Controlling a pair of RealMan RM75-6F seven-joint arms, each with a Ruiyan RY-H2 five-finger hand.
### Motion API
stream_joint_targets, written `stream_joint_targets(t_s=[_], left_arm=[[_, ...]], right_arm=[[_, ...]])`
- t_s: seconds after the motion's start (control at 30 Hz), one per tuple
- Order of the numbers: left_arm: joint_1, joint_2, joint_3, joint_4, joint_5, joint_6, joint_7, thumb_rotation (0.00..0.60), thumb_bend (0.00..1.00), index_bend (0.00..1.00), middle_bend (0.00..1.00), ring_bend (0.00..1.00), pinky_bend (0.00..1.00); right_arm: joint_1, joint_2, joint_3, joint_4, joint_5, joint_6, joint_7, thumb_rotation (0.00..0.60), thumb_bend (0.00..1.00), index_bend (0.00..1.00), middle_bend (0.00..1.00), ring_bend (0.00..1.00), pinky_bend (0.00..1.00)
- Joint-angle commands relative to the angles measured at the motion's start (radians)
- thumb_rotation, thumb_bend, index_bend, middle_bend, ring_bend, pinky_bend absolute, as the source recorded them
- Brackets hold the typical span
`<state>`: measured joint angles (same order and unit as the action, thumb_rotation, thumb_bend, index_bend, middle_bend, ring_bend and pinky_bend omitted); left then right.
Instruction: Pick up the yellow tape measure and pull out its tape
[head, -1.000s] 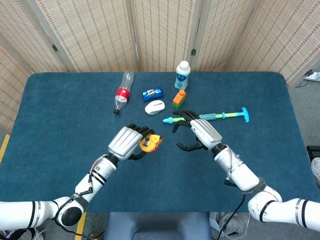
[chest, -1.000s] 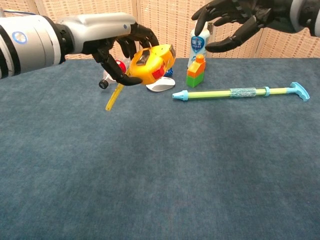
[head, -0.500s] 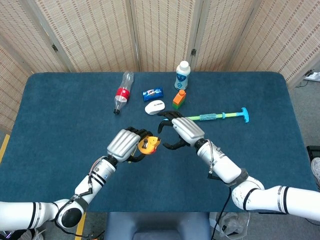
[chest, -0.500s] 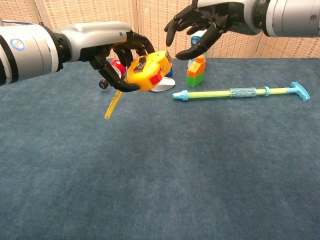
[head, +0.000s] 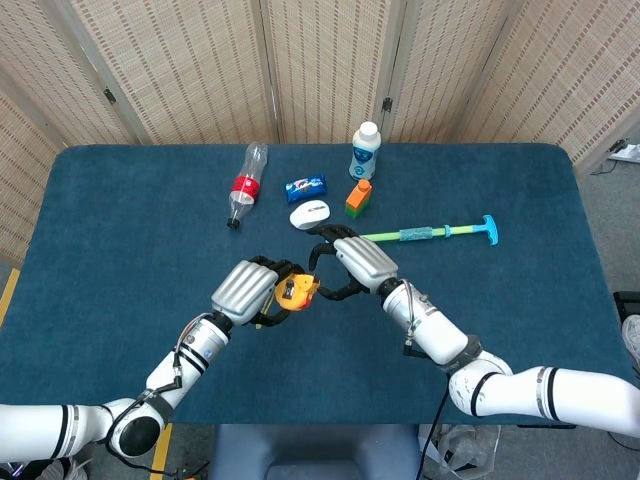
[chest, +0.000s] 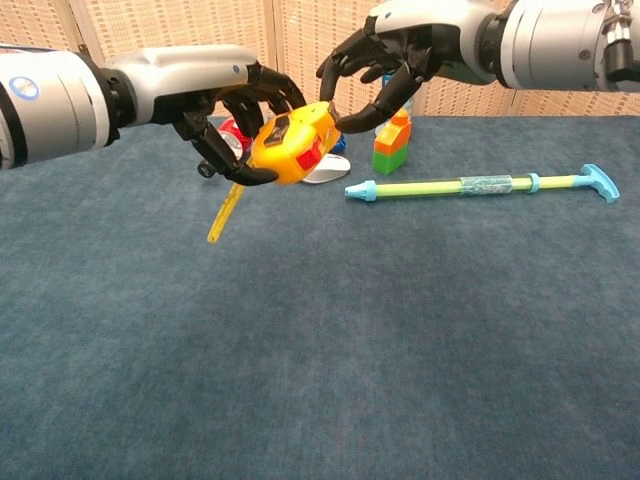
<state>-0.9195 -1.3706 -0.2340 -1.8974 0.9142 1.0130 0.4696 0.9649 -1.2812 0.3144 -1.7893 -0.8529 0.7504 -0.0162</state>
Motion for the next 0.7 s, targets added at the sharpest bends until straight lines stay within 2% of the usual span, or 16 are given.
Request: stream_joint_targets(t_s=[0.03,0.7], left_arm=[[-0.001,0.001,0.002,0.000,0.001,0.001,-0.004,0.600,0.38,0.55,0.60,0.54,0.30],[-0.015,-0.005,0.015,0.020,-0.018,-0.005,-0.020,0.600,0.38,0.55,0.60,0.54,0.30]], right_arm=[[0.002,-0.003,-0.002,0.001,0.003,0.001,0.001,0.600,0.33,0.44,0.12,0.05,0.02],[0.013,-0.015,-0.021,0.023,0.019,0.003,0.007,0.600,0.33,0.54,0.14,0.07,0.02]])
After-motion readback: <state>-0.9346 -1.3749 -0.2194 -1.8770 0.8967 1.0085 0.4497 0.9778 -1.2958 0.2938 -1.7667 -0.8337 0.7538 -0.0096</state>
